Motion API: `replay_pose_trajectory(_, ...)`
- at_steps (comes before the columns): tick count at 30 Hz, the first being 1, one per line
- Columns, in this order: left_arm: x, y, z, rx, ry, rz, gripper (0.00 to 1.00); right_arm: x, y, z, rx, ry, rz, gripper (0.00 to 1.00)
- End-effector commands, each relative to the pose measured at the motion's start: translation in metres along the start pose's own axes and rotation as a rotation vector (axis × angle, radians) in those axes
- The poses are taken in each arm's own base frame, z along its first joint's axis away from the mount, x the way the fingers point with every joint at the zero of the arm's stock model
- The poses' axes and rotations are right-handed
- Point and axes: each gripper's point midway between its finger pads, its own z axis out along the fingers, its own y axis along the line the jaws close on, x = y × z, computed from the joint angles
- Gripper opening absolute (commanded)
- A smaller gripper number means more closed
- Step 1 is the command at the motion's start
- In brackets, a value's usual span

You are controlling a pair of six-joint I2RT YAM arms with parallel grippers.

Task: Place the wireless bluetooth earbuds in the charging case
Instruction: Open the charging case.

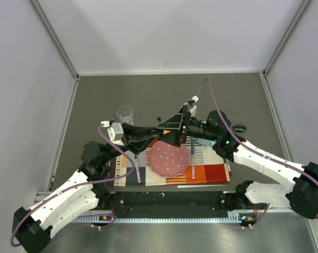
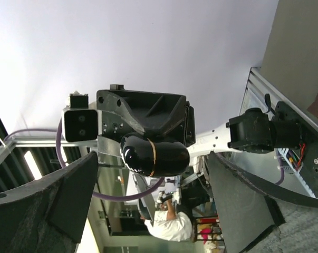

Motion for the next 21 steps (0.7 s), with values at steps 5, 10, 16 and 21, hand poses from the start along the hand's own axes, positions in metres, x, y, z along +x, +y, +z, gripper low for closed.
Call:
replay_pose_trajectory(5,-0.012,-0.006,-0.001,0.031,-0.065,0.051,0.0,0.003,0.02,0.003,-0.065,0.014,0.042,0.64)
replay_pose_trajectory(10,-0.009,-0.005,0.0,0.03,-0.055,0.045,0.0,0.004,0.02,0.004,-0.077,0.016,0.054,0.57)
replay_pose_trajectory(16,-0.005,-0.003,0.001,0.025,-0.043,0.033,0.0,0.005,0.016,0.005,-0.082,0.026,0.071,0.47)
replay_pose_trajectory(21,-0.001,-0.003,0.003,0.03,-0.022,0.02,0.02,0.005,0.014,0.006,-0.093,0.035,0.081,0.24)
